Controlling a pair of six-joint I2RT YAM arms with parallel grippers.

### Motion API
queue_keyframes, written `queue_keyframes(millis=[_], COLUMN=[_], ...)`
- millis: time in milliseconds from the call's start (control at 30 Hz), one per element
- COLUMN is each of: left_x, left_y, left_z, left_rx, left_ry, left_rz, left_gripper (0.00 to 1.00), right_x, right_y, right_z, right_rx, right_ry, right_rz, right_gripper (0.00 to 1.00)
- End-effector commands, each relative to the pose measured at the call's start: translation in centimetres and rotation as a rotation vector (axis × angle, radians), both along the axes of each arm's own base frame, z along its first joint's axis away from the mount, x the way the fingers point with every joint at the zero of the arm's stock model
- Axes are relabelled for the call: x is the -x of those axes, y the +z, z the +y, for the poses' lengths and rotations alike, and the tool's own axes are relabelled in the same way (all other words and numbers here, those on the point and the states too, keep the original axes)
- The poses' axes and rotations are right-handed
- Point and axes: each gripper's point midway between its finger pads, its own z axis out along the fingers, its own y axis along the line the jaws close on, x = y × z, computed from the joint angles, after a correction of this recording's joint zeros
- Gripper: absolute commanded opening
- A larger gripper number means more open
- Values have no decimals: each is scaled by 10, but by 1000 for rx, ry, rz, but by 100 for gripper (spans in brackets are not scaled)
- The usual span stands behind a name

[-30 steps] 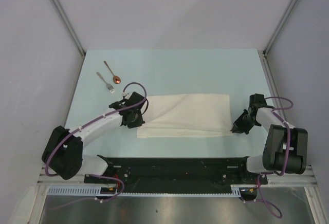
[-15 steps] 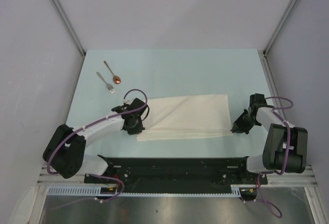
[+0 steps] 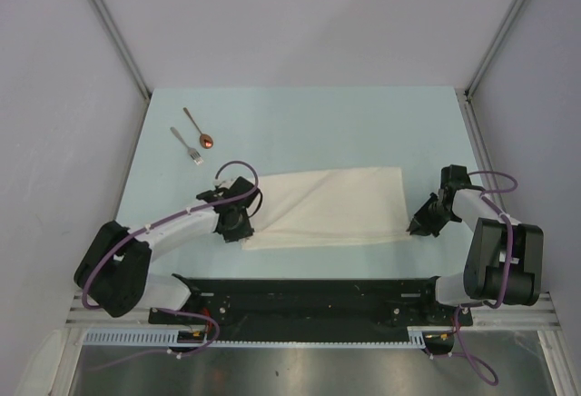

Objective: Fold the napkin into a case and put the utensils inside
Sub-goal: Fold and flatten the napkin at the center of the board, then smooth out the rectangle-folded napkin at the center of the board.

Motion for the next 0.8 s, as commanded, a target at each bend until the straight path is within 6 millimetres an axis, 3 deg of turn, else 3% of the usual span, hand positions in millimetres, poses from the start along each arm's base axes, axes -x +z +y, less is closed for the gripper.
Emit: queue_keyframes(millis=[0, 67, 167, 267, 367, 400, 500, 633, 667, 733, 767], left_x=[5, 4, 0, -11, -21, -23, -21, -32, -37, -53, -60], left_y=[18, 38, 70, 108, 119, 113, 95, 82, 81, 82, 82], left_z=[22, 23, 23, 17, 0, -6, -34, -29, -24, -26, -19], left_rx=[-56, -15, 56, 138, 232, 242, 310, 302, 317, 366, 394], left_ry=[28, 36, 36, 14, -60, -77, -197, -155, -125, -127, -100], left_rz=[-53, -122, -244, -396, -458, -433, -325, -270, -266, -316, -312], left_gripper=[41, 53, 63, 66, 68, 66, 57, 62, 61, 59, 58], right_x=[1, -3, -6, -13, -24, -30, -46, -61, -63, -65, -64], right_y=[-11, 1, 30, 61, 87, 96, 107, 114, 117, 113, 115], right_z=[-10, -12, -13, -16, -25, -27, 0, 62, 86, 104, 124], right_rx=[63, 72, 84, 111, 187, 214, 141, 9, -26, -54, -92], right_ry=[-19, -25, -30, -34, -7, 39, 202, 398, 471, 509, 568], right_rz=[1, -29, -83, -177, -261, -292, -371, -463, -497, -495, -527], right_gripper=[28, 38, 61, 68, 82, 84, 83, 82, 80, 75, 68])
